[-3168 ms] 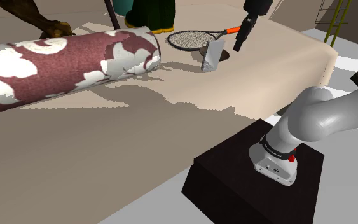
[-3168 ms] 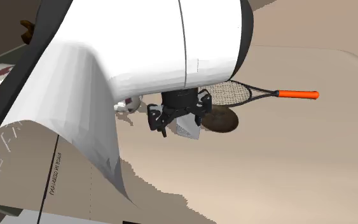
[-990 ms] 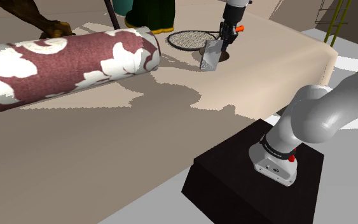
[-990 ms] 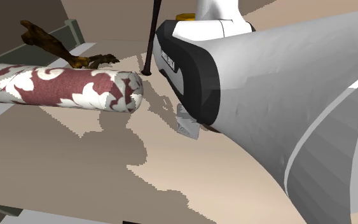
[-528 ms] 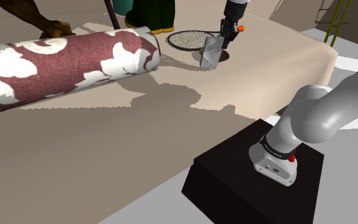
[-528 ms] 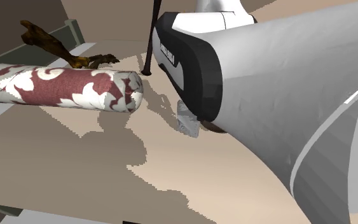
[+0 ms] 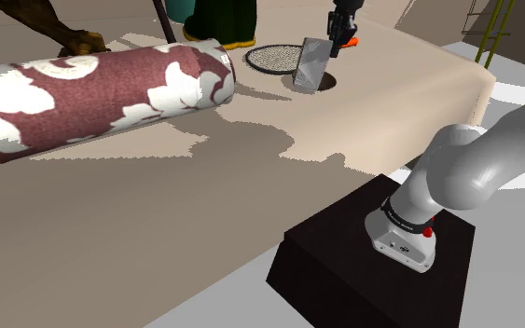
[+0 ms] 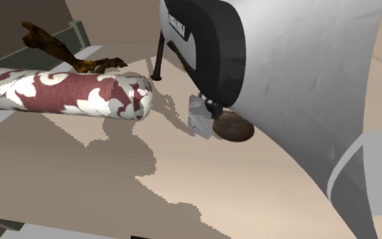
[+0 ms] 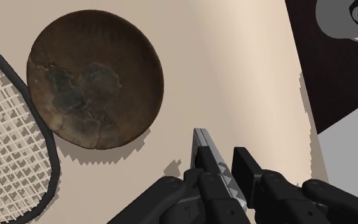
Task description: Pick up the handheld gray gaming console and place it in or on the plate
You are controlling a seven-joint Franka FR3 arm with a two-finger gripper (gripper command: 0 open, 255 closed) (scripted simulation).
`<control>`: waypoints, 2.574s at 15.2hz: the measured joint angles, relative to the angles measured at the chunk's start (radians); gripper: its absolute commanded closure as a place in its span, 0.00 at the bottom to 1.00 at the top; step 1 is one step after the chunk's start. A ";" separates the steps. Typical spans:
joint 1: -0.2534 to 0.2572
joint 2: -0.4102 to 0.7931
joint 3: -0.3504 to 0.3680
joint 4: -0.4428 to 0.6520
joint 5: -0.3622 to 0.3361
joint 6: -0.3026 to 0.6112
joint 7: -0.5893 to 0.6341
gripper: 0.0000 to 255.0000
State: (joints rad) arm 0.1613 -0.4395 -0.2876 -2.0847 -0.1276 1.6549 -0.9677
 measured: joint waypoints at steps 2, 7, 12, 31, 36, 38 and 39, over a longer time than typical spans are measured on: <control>0.001 0.004 0.002 0.029 0.002 -0.026 -0.001 1.00; 0.004 0.020 0.003 0.110 0.007 -0.090 -0.008 1.00; -0.008 0.103 -0.052 0.246 0.011 -0.140 -0.084 1.00; -0.071 0.349 -0.217 0.463 0.076 -0.117 -0.326 1.00; -0.071 0.331 -0.216 0.378 0.068 -0.047 -0.320 1.00; -0.071 0.327 -0.215 0.348 0.066 -0.022 -0.317 1.00; -0.071 0.324 -0.215 0.334 0.064 -0.010 -0.316 1.00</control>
State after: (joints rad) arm 0.0900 -0.1151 -0.5024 -1.7504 -0.0631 1.6452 -1.2835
